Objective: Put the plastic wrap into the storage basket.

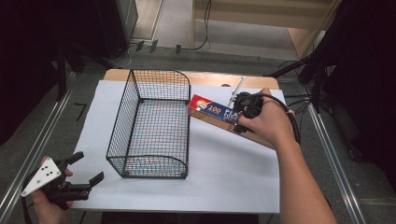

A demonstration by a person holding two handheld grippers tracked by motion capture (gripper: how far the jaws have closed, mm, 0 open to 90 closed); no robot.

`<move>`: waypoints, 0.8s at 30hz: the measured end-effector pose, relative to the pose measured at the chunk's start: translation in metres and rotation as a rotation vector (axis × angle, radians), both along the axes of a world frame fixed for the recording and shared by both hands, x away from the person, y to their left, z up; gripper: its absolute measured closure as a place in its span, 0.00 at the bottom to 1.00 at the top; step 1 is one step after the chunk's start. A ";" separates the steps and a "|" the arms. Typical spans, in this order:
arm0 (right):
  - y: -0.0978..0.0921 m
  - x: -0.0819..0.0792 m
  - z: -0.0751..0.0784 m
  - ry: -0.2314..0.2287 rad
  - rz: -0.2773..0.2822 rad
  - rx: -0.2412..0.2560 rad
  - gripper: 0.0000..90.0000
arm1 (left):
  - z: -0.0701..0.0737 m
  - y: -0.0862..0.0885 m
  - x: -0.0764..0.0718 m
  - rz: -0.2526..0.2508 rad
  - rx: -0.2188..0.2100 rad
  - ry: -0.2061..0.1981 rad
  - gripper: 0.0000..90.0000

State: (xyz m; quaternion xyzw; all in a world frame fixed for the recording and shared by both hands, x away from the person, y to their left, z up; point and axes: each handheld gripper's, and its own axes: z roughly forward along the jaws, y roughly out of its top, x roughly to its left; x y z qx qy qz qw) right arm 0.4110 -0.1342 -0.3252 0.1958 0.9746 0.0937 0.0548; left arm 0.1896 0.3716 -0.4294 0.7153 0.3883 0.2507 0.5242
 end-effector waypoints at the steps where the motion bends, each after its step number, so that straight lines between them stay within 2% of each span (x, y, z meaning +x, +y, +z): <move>1: 0.003 0.001 0.000 0.001 0.006 -0.001 0.46 | 0.000 0.000 0.000 0.000 -0.004 0.001 0.00; 9: 0.023 0.004 0.005 0.000 0.036 -0.006 0.46 | -0.001 0.004 0.001 0.007 -0.010 0.003 0.00; 13: 0.037 0.004 0.006 0.000 0.052 -0.018 0.46 | -0.002 0.004 0.001 0.004 -0.011 0.002 0.00; 19: 0.059 0.003 0.007 0.000 0.079 -0.005 0.46 | -0.002 0.004 0.001 0.004 -0.013 0.005 0.00; 24: 0.078 0.003 0.005 0.001 0.106 -0.020 0.46 | -0.002 0.005 0.000 0.008 -0.016 0.004 0.00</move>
